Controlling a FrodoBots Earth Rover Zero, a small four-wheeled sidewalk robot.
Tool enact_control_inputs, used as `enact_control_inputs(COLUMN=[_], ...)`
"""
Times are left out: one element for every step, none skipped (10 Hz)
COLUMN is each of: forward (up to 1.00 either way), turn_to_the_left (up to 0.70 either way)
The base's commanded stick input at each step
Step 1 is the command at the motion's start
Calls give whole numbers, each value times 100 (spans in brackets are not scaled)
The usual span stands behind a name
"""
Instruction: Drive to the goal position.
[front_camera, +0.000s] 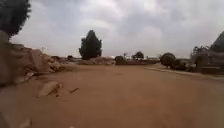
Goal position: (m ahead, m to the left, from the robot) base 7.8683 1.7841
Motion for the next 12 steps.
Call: enact_control_inputs(forward=[50, 50, 50, 50, 50, 50, 50, 50, 50, 50, 50, 50], turn_to_the_left=[0, 0, 0, 0, 0, 0, 0, 0, 0, 0, 0, 0])
